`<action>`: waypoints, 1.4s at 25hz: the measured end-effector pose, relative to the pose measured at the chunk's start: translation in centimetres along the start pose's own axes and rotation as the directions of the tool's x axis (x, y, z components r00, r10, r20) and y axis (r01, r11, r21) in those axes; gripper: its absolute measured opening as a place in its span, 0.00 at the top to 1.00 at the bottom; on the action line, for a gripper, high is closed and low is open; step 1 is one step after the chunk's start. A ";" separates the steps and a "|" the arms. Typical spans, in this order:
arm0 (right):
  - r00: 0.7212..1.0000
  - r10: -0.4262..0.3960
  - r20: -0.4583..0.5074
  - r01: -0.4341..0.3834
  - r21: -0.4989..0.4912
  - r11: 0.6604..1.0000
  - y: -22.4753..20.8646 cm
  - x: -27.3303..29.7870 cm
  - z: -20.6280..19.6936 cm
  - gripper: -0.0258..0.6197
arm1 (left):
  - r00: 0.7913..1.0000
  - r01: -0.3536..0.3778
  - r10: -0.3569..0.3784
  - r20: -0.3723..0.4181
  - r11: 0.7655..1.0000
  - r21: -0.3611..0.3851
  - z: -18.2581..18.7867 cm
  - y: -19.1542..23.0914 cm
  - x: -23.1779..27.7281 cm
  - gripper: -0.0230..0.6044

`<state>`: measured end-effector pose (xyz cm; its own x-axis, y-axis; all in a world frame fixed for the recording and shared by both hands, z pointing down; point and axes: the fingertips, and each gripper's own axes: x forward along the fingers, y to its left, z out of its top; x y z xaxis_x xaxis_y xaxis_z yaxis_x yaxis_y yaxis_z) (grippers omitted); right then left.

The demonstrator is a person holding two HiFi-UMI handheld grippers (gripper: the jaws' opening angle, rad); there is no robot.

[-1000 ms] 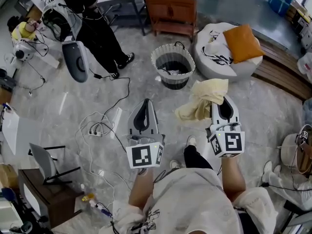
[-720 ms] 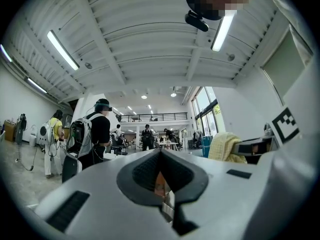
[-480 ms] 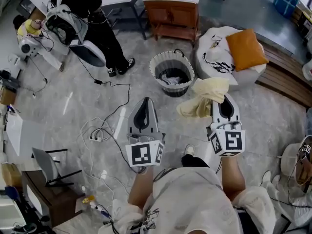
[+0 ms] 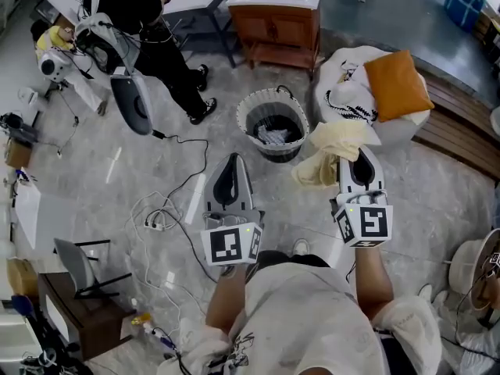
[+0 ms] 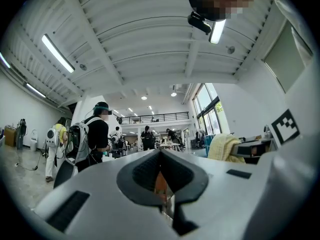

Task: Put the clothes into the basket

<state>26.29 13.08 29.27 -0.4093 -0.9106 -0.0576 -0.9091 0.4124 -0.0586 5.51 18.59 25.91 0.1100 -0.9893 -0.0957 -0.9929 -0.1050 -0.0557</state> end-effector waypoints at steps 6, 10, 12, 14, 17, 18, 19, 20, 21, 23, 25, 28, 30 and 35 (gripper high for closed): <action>1.000 -0.009 -0.004 0.009 -0.004 1.000 -1.4 2.0 -0.5 0.90 | 1.000 0.004 -0.004 -0.007 1.000 -0.006 -0.8 -0.2 2.4 0.96; 1.000 0.000 -0.009 0.000 -0.008 1.000 -1.4 4.3 -1.1 0.90 | 1.000 0.009 -0.009 -0.003 1.000 -0.019 -1.8 0.8 4.5 0.96; 1.000 0.003 -0.012 -0.003 -0.014 1.000 -1.3 5.8 -1.3 0.90 | 1.000 0.012 -0.012 0.000 1.000 -0.025 -2.2 1.5 5.8 0.96; 1.000 0.005 -0.017 -0.005 -0.024 1.000 -1.2 7.2 -1.3 0.90 | 1.000 0.014 -0.014 0.003 0.999 -0.033 -2.4 2.2 7.1 0.96; 1.000 0.004 -0.027 -0.005 -0.037 0.999 -0.9 9.6 -1.1 0.90 | 1.000 0.019 -0.019 0.005 0.999 -0.041 -2.5 3.7 9.2 0.96; 1.000 0.004 -0.029 -0.006 -0.041 0.999 -0.6 10.5 -1.0 0.90 | 1.000 0.021 -0.021 0.004 0.999 -0.045 -2.5 4.4 9.9 0.96; 1.000 0.005 -0.030 -0.007 -0.045 0.999 -0.3 11.5 -0.8 0.90 | 1.000 0.022 -0.022 0.004 0.999 -0.048 -2.4 5.1 10.6 0.96; 1.000 0.006 -0.030 -0.008 -0.050 0.999 0.1 12.5 -0.6 0.90 | 1.000 0.023 -0.023 0.003 0.998 -0.052 -2.5 5.9 11.3 0.96; 1.000 0.007 -0.030 -0.009 -0.053 0.999 0.5 13.5 -0.5 0.90 | 1.000 0.023 -0.023 0.003 0.998 -0.054 -2.5 6.8 11.9 0.96; 1.000 0.007 -0.030 -0.009 -0.059 0.998 1.2 15.4 -0.3 0.90 | 1.000 0.025 -0.025 0.004 0.998 -0.059 -2.6 8.3 13.3 0.96; 0.999 0.004 -0.033 -0.006 -0.066 0.998 1.8 17.4 -0.3 0.90 | 1.000 0.031 -0.031 0.004 0.998 -0.063 -2.7 9.8 14.8 0.96; 0.999 -0.001 -0.035 -0.001 -0.073 0.997 3.0 20.4 -0.2 0.90 | 0.999 0.036 -0.035 0.006 0.997 -0.069 -2.9 12.4 16.8 0.96; 0.999 -0.005 -0.035 0.002 -0.081 0.997 4.1 22.2 -0.2 0.90 | 0.999 0.037 -0.037 0.007 0.996 -0.078 -3.1 14.4 17.8 0.96; 0.999 -0.016 -0.032 0.013 -0.098 0.995 6.6 25.6 -0.5 0.90 | 0.999 0.050 -0.049 0.012 0.994 -0.094 -4.0 18.3 19.7 0.96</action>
<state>9.79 -7.57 27.86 -0.3967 -0.9176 -0.0244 -0.9176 0.3957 0.0385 -10.62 -3.25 26.96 0.1588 -0.9818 -0.1045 -0.9861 -0.1630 0.0332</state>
